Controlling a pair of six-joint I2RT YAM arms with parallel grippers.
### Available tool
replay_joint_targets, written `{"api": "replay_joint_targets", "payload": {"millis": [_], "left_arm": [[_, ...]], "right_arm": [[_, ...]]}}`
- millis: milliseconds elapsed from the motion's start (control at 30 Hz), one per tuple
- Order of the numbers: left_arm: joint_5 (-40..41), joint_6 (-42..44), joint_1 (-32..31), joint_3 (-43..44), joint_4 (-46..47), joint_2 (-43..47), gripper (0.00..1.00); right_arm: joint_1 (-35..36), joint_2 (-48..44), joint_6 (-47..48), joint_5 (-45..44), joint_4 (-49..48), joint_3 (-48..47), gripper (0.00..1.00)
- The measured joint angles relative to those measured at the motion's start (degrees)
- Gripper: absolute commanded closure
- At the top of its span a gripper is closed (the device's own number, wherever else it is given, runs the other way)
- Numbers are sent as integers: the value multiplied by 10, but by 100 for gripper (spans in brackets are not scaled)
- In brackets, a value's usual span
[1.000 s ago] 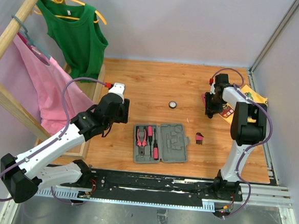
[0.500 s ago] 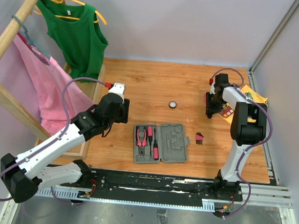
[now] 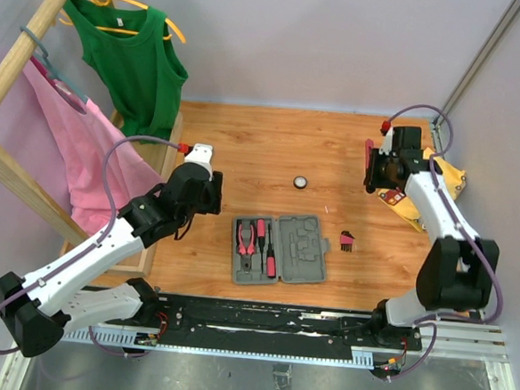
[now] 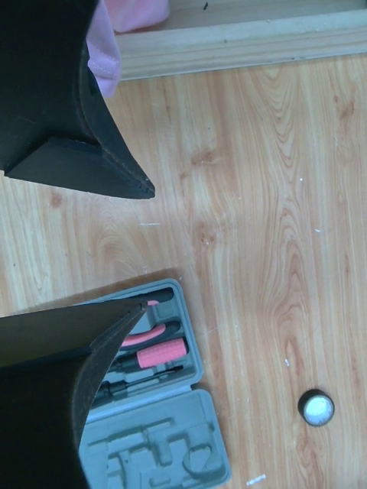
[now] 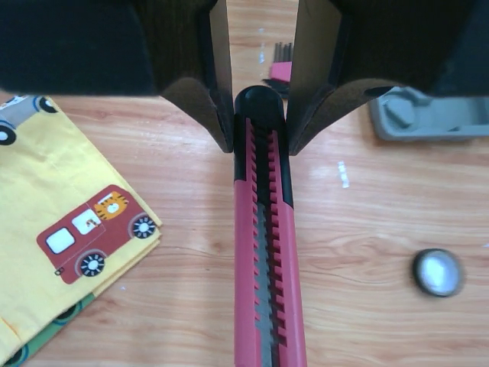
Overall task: Sort the tools into containers
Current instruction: Pick up the utility knife at the center of the board.
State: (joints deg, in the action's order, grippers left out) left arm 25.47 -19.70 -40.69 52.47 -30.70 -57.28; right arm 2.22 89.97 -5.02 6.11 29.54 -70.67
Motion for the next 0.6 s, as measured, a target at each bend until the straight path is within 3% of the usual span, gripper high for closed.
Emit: {"api": "replay_joint_targets", "payload": {"millis": [267,600], "left_arm": [[-37,-42,0,12,0,59,26],[-149,-108,0,4,103,90,20]], "right_arm": [[85,-191,-69,47,-81,151,95],[312,-357,-206,31,-201,272,96]]}}
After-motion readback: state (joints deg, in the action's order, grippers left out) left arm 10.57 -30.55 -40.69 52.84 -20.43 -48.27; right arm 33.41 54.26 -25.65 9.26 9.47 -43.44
